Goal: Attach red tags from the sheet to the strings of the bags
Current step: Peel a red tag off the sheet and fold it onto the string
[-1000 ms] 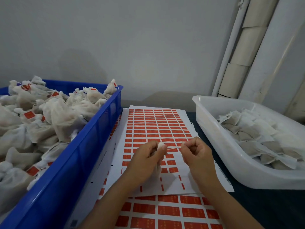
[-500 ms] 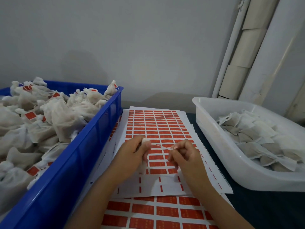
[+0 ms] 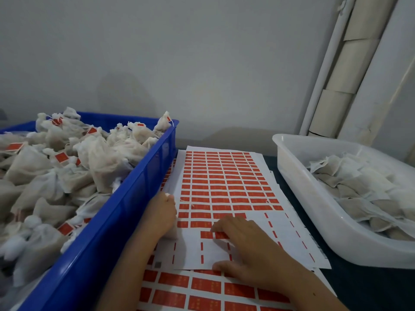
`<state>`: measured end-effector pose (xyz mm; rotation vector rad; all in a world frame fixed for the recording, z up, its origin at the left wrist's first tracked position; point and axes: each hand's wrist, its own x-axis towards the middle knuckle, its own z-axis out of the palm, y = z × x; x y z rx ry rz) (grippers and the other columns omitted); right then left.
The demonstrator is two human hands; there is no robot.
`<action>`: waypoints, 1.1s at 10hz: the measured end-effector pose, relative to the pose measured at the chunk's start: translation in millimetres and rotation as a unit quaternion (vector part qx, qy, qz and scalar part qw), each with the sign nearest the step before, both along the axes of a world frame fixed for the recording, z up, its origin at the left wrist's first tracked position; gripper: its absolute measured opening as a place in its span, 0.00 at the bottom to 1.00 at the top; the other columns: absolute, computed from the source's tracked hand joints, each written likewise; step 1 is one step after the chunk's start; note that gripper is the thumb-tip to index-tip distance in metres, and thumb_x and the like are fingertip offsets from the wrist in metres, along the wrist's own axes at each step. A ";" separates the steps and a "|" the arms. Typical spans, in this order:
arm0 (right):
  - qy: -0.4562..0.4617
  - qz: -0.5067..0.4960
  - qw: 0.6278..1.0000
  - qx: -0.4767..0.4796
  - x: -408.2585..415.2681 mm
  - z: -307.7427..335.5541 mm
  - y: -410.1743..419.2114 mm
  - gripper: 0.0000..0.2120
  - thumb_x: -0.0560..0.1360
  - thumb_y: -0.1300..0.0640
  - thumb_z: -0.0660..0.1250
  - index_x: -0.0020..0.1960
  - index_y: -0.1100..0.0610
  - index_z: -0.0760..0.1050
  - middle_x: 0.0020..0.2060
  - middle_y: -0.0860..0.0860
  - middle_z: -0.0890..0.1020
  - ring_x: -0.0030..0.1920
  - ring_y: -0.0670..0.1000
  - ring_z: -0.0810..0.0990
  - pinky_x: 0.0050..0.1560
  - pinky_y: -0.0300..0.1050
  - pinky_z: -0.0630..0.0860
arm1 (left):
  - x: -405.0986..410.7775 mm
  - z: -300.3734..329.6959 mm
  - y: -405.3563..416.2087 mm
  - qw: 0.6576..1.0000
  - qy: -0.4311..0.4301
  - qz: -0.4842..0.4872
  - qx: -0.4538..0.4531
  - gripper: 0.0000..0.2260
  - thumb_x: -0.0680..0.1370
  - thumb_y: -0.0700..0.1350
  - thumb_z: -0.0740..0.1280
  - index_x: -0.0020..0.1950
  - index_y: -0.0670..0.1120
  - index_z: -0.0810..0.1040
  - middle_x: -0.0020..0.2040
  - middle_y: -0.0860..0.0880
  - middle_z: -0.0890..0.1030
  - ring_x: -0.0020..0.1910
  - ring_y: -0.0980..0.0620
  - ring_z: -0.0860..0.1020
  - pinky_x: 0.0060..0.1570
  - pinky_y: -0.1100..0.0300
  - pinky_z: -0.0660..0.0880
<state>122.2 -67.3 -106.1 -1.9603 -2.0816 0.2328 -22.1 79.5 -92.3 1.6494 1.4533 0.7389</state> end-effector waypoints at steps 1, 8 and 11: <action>-0.003 -0.011 1.000 -0.005 -1.6 -2.2 0.2 0.27 0.69 0.32 0.61 0.63 0.35 0.56 0.67 0.34 0.61 0.66 0.40 0.61 0.68 0.44 0.56 | -0.7 9.6 -11.4 0.985 0.166 -0.035 -0.009 0.16 0.79 0.48 0.60 0.63 0.41 0.69 0.60 0.43 0.74 0.53 0.50 0.75 0.51 0.66 0.70; -0.176 0.070 0.951 0.244 -1.6 12.8 -5.8 0.13 0.59 0.50 0.79 0.41 0.50 0.83 0.39 0.43 0.84 0.37 0.42 0.82 0.39 0.34 0.78 | -13.7 8.9 -7.9 0.995 0.077 -0.017 -0.063 0.21 0.70 0.54 0.72 0.52 0.47 0.66 0.42 0.49 0.74 0.35 0.54 0.75 0.29 0.64 0.68; -0.115 0.047 0.965 0.230 -3.7 12.3 -5.9 0.05 0.66 0.54 0.69 0.42 0.51 0.81 0.43 0.45 0.84 0.40 0.42 0.82 0.43 0.29 0.75 | -10.8 13.4 -11.0 0.986 0.026 -0.084 -0.139 0.17 0.66 0.52 0.76 0.45 0.53 0.68 0.40 0.52 0.79 0.32 0.54 0.81 0.25 0.64 0.75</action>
